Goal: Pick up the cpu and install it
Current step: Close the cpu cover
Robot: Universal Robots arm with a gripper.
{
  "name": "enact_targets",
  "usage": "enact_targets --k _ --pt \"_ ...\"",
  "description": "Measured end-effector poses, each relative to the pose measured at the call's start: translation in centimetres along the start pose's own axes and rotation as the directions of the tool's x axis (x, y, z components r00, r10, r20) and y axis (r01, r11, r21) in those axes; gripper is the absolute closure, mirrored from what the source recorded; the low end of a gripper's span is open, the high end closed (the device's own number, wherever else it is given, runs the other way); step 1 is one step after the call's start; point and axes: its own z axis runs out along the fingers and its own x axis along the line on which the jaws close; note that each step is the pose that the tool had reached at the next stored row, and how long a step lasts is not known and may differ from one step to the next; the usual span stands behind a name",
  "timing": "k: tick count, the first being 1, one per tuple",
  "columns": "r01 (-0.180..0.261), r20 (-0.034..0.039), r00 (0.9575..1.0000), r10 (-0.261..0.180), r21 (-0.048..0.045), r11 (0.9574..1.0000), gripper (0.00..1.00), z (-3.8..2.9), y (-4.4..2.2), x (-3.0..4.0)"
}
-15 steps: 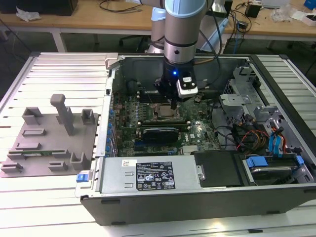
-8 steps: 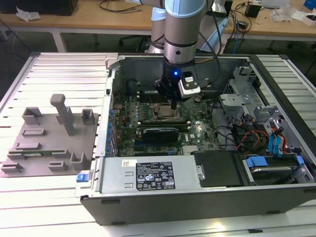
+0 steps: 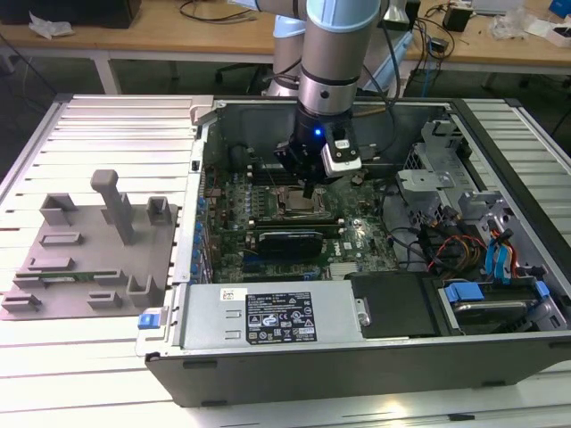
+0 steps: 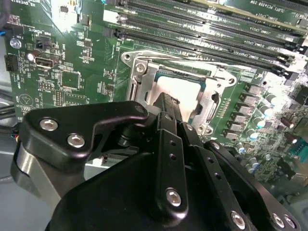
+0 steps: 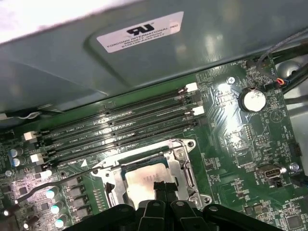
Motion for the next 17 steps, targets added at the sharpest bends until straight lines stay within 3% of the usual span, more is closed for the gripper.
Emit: enact_targets --k 2,5,9,13,14,16,17 --pt "0.045 0.0006 0.9990 -0.045 0.0011 0.9990 0.89 0.01 0.00 0.00" --pt "0.109 0.0013 0.9940 -0.109 0.0023 0.9940 0.89 0.05 0.00 0.00" --pt "0.182 0.0021 0.9832 -0.182 0.0039 0.9832 0.89 0.09 0.00 0.00" --pt "0.264 0.0028 0.9646 -0.264 0.0056 0.9646 0.89 0.13 0.00 0.00" --pt "0.291 0.0030 0.9567 -0.291 0.0062 0.9567 0.89 0.15 0.00 0.00" --pt "0.357 0.0033 0.9342 -0.357 0.0078 0.9342 0.89 0.20 0.00 0.00" --pt "0.372 0.0034 0.9283 -0.372 0.0082 0.9283 0.89 0.20 -0.01 0.03"
